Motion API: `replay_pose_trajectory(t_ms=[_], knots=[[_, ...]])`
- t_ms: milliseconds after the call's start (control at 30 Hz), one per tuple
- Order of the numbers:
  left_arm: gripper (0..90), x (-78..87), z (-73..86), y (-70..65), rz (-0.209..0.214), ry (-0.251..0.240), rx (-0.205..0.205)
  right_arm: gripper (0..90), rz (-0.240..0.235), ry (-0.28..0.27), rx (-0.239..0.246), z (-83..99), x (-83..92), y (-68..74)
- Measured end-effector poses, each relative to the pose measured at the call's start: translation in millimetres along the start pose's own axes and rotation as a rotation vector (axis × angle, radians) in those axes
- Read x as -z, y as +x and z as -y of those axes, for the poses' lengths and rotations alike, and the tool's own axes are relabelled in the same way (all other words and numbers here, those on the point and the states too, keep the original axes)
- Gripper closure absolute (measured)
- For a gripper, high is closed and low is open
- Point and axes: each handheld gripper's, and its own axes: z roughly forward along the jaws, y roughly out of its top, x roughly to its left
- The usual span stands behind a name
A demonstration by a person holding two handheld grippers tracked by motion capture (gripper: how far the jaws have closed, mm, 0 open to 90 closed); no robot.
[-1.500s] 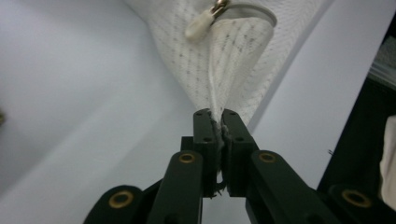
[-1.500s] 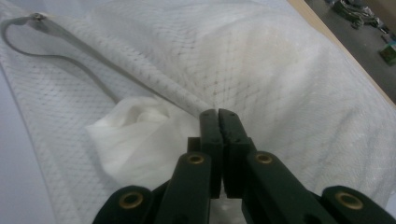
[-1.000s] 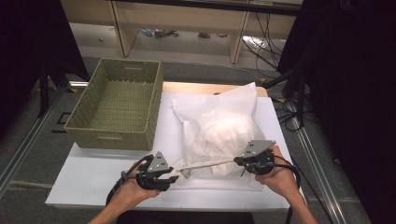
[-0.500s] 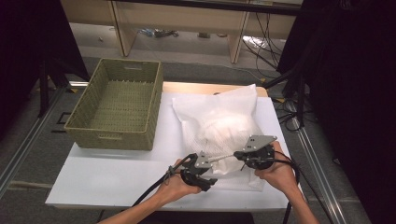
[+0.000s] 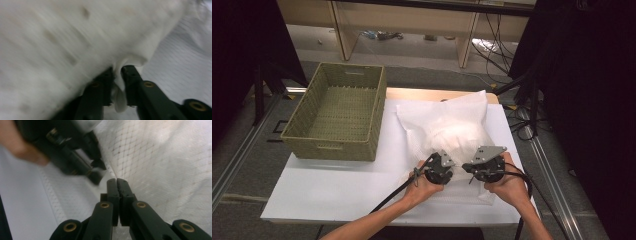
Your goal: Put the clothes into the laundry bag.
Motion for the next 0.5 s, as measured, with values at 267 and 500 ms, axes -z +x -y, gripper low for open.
replay_pose_trajectory(t_ms=[267, 500], knots=[[84.8, 1.6, -20.9, 37.2, -0.214, -0.082, 0.001, 90.0, 0.012, 0.010, -0.011, -10.1, -8.3, -1.7], [75.6, -6.5, -0.9, 47.6, -0.193, -0.027, 0.055, 90.0, -0.028, 0.033, -0.005, -15.0, -26.0, -0.5]])
